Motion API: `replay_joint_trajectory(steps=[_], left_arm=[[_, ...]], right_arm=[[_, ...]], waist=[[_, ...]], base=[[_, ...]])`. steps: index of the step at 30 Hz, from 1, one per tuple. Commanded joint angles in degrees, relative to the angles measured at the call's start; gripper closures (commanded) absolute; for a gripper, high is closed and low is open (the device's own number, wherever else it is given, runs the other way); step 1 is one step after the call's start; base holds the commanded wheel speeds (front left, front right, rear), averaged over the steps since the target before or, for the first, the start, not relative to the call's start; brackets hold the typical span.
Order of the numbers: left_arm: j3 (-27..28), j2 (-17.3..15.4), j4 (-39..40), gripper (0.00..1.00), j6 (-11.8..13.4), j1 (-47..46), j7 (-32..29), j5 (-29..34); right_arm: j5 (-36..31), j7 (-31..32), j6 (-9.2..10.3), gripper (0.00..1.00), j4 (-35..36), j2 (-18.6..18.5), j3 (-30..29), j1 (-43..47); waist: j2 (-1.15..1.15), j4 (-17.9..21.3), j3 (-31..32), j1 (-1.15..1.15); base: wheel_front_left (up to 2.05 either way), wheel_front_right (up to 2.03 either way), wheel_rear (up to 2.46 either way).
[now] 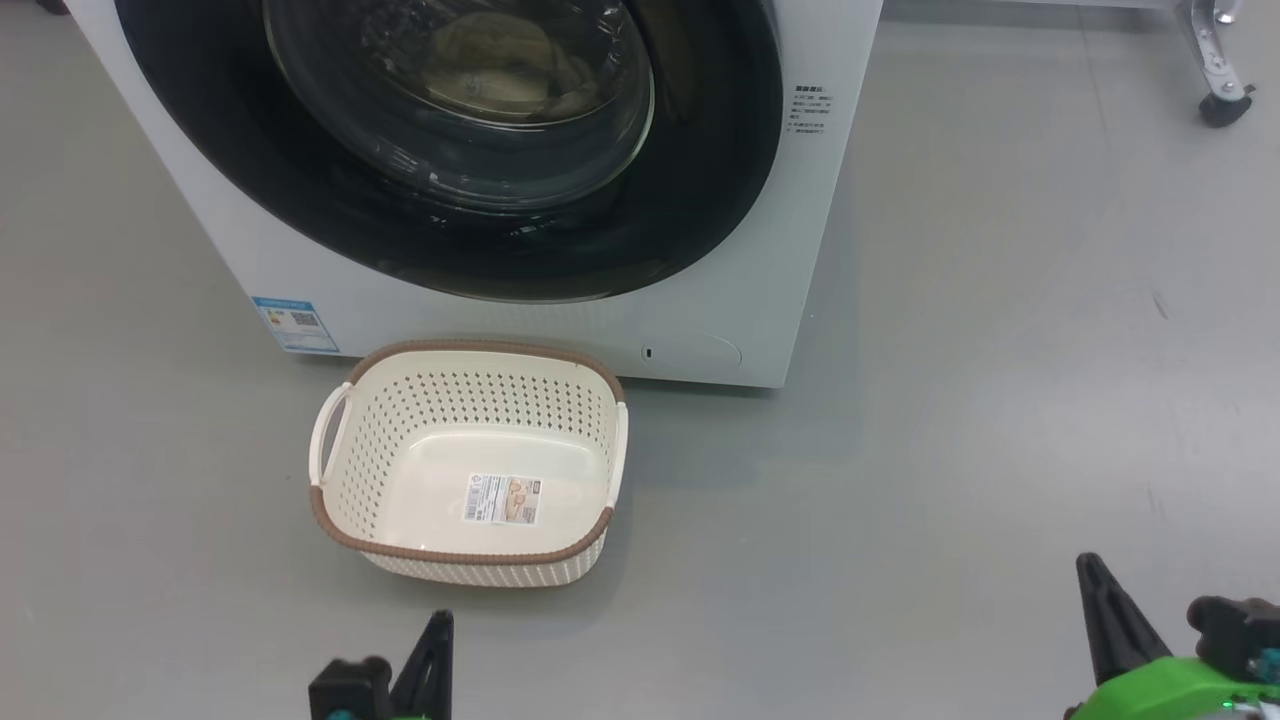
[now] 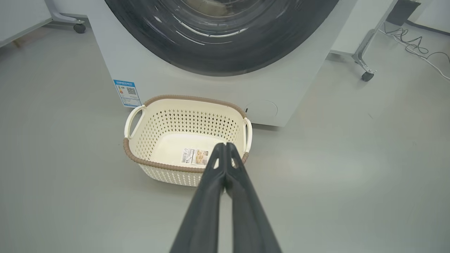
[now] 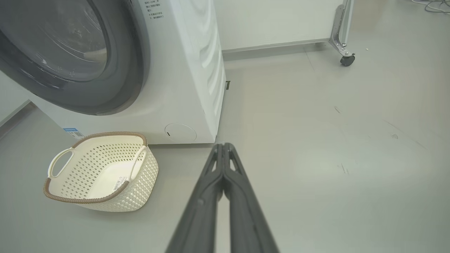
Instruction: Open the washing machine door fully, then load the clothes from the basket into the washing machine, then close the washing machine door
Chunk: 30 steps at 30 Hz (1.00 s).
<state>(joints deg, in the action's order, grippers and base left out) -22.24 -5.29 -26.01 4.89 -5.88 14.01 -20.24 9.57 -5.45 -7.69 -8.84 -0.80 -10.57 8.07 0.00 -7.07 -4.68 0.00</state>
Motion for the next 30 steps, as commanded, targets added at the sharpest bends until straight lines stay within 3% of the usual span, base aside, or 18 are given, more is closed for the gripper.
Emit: replay_joint_trajectory(steps=[1,8,30], left_arm=[[-0.23,0.09,-1.06,1.00,-0.01,1.04,-0.01,-0.05],[-0.01,0.62,-5.25,1.00,-0.19,4.70,-0.28,-1.07],[4.85,0.74,-2.19,1.00,-2.36,3.82,-3.67,-13.93]], right_arm=[[0.06,0.02,0.00,1.00,-1.43,0.06,0.15,0.21],[1.19,0.20,0.00,1.00,-6.84,0.06,0.78,0.97],[15.71,2.29,0.04,1.00,-6.53,-0.32,1.37,-1.74]], waist=[[0.00,0.01,0.00,0.00],[0.00,0.14,0.05,0.00],[0.00,1.38,0.85,0.00]], base=[[0.00,0.00,0.00],[0.00,0.00,0.00],[0.00,0.00,0.00]])
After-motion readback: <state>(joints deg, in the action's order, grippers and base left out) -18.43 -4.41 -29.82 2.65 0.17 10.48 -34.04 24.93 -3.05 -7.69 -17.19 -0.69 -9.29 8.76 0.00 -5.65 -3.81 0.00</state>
